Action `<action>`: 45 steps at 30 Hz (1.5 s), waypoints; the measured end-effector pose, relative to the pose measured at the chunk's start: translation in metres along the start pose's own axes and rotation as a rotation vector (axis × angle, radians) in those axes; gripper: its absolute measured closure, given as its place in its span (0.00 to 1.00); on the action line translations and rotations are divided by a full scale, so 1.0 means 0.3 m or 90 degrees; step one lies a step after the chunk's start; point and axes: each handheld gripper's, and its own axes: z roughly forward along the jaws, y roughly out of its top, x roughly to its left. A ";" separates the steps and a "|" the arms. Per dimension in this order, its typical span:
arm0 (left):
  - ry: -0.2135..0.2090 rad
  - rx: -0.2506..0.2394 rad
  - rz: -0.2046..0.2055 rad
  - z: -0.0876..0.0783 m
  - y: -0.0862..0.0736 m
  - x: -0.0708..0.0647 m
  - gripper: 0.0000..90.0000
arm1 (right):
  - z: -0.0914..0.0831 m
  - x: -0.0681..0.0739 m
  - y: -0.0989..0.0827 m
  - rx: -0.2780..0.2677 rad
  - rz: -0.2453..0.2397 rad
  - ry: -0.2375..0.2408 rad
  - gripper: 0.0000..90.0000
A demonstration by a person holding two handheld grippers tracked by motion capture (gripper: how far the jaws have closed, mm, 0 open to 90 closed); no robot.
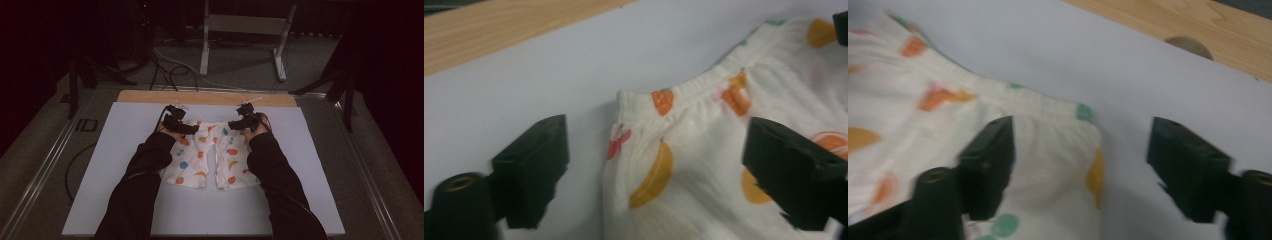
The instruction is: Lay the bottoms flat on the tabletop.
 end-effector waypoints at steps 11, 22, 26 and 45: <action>-0.062 -0.013 0.051 -0.118 -0.002 -0.042 0.00 | -0.070 0.055 0.017 -0.032 -0.043 0.069 0.12; -0.102 0.001 0.090 -0.195 -0.095 -0.100 0.00 | -0.133 0.111 -0.056 -0.067 -0.065 0.121 0.12; -0.110 -0.006 0.095 -0.221 -0.135 -0.109 0.00 | -0.154 0.126 -0.099 -0.070 -0.074 0.148 0.12; -0.158 -0.032 0.152 -0.352 -0.350 -0.188 0.00 | -0.283 0.202 -0.330 -0.088 -0.153 0.209 0.12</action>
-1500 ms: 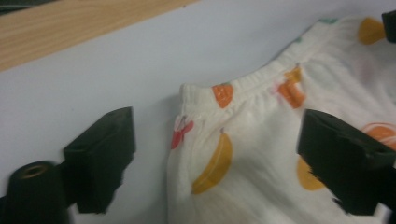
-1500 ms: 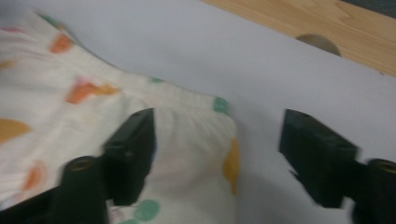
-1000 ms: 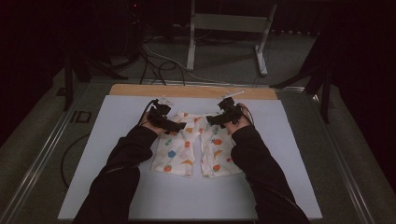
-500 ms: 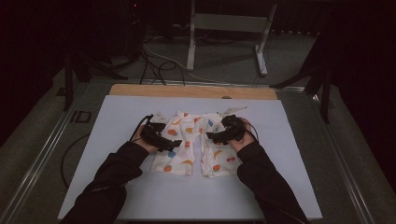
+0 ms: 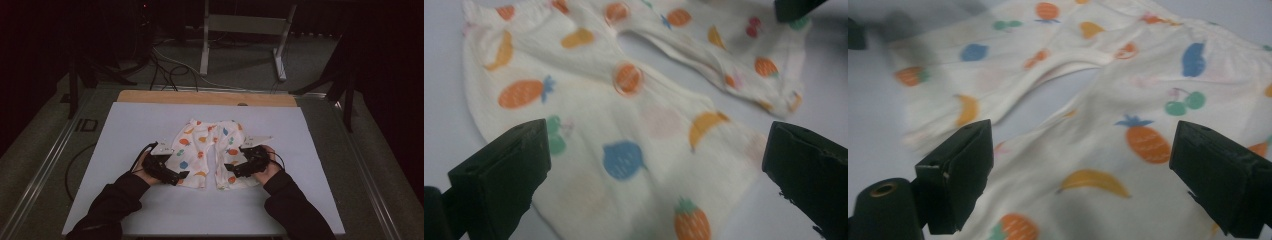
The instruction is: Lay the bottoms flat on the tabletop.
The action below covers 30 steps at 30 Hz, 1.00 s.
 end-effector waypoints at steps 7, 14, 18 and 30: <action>-0.012 -0.008 0.004 -0.042 -0.047 -0.048 0.00 | -0.058 0.045 -0.063 -0.032 -0.002 0.018 0.12; -0.018 -0.006 0.012 -0.088 -0.092 -0.081 0.00 | -0.095 0.070 -0.114 -0.035 -0.013 0.023 0.11; -0.003 -0.016 0.014 -0.126 -0.133 -0.090 0.00 | -0.127 0.085 -0.138 -0.036 -0.015 0.026 0.11; 0.022 -0.011 -0.006 -0.219 -0.235 -0.087 0.00 | -0.216 0.097 -0.243 -0.034 -0.011 0.034 0.11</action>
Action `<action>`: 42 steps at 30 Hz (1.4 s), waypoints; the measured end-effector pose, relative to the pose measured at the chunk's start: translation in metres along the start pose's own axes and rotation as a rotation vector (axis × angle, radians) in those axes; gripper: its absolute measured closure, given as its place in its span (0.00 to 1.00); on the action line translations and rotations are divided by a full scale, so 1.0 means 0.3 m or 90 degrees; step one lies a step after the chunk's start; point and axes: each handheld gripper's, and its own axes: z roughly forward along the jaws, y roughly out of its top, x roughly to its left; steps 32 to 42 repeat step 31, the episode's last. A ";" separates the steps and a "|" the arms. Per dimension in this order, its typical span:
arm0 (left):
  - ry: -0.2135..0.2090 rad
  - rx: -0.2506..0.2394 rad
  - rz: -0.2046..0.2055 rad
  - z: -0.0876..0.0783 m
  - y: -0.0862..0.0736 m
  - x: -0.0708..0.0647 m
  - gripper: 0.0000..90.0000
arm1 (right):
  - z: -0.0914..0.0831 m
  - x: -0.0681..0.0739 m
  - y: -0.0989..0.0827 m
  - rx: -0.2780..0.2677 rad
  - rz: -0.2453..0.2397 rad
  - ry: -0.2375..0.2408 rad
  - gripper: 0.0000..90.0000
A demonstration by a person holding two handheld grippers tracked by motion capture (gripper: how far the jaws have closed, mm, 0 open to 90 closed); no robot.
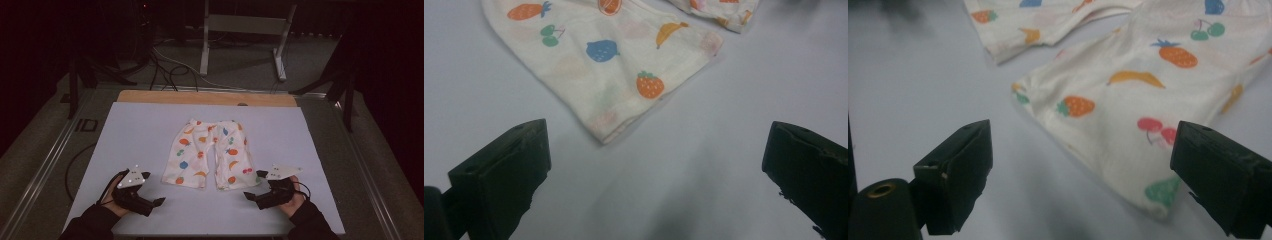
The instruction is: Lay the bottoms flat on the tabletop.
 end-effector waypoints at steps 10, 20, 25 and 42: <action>0.001 0.005 0.007 -0.010 -0.022 -0.012 0.00 | -0.040 -0.010 -0.074 0.029 0.021 -0.028 0.11; 0.009 -0.008 0.010 -0.008 -0.025 -0.023 0.00 | -0.013 -0.018 -0.070 0.028 0.020 -0.024 0.11; 0.003 -0.017 0.009 -0.009 -0.026 -0.020 0.00 | -0.013 -0.026 -0.074 0.026 0.024 -0.028 0.11; 0.000 -0.007 0.011 -0.003 -0.029 -0.019 0.00 | -0.013 -0.025 -0.077 0.028 0.024 -0.026 0.11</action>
